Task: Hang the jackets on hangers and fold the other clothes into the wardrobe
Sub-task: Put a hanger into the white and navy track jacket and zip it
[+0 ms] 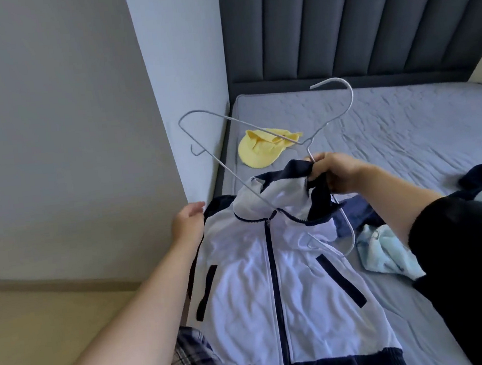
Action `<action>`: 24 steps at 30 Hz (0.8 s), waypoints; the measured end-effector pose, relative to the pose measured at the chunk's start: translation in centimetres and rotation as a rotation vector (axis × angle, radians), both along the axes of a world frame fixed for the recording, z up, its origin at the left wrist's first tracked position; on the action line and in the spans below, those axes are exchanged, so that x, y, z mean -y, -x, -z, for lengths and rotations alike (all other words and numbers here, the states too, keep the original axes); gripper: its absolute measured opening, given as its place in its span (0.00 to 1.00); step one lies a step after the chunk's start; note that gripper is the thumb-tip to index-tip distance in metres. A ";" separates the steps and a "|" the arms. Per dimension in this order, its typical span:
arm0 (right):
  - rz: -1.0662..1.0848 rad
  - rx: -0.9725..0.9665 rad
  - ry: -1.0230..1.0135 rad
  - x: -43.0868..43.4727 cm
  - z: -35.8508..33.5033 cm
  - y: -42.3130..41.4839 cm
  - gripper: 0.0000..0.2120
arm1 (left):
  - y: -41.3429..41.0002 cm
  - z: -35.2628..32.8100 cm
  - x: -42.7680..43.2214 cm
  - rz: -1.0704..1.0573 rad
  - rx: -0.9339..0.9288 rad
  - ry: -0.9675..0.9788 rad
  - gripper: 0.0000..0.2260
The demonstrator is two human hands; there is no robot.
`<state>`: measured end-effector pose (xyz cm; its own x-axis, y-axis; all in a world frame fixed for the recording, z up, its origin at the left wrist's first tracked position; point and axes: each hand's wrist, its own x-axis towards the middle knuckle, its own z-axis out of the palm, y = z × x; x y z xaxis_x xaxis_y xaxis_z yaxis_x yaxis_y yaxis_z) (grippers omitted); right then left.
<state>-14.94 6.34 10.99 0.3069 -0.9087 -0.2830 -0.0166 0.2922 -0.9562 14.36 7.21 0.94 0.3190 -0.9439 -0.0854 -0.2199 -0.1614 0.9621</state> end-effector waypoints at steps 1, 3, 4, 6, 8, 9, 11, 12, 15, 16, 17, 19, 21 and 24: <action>-0.044 0.002 0.010 -0.7 -0.9 -0.3 0.16 | 0.3 -0.6 -0.1 0.051 0.034 -0.008 0.14; -0.136 0.027 0.026 -1.7 -2.4 -0.9 0.14 | 1.1 -2.0 -0.4 0.148 0.058 -0.017 0.13; -0.170 0.040 0.037 -2.0 -3.0 -1.1 0.13 | 1.8 -2.7 -0.7 0.203 0.055 -0.031 0.13; -0.226 0.084 0.066 -2.4 -3.9 -1.5 0.14 | 3.3 -3.6 -1.4 0.310 0.074 -0.065 0.08; -0.288 0.114 0.102 -2.5 -4.3 -1.6 0.22 | 4.9 -3.9 -1.9 0.372 0.143 -0.116 0.13; -0.314 0.121 0.116 -2.7 -4.5 -1.6 0.23 | 5.6 -3.7 -2.1 0.391 0.186 -0.133 0.14; -0.345 0.129 0.135 -3.1 -4.7 -1.5 0.22 | 6.7 -3.3 -2.7 0.441 0.255 -0.171 0.04; -0.336 0.129 0.134 -3.5 -4.8 -1.4 0.21 | 7.0 -2.9 -3.1 0.458 0.267 -0.189 0.05; -0.272 0.113 0.129 -4.7 -5.0 -0.8 0.14 | 7.1 -2.6 -4.1 0.481 0.455 -0.257 0.12; -0.213 0.099 0.121 -5.2 -5.2 -0.7 0.10 | 6.9 -2.7 -4.1 0.443 0.497 -0.244 0.14; -0.115 0.072 0.109 -5.6 -5.3 -0.7 0.08 | 6.4 -3.0 -3.9 0.385 0.518 -0.226 0.14; 0.175 -0.046 0.125 -5.3 -5.0 -0.2 0.10 | 5.0 -3.9 -3.6 0.224 0.424 -0.184 0.12; 0.450 -0.263 0.232 -4.2 -4.3 1.0 0.13 | 3.2 -5.3 -3.1 0.057 0.093 -0.160 0.06; 0.504 -0.552 0.340 -3.6 -3.6 2.0 0.15 | 1.4 -7.4 -2.2 0.038 -0.257 -0.190 0.06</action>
<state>-16.90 9.92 14.60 -0.2635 -0.9637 0.0422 -0.4548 0.0855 -0.8865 12.94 9.42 8.37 0.2290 -0.9141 -0.3346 0.0173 -0.3398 0.9403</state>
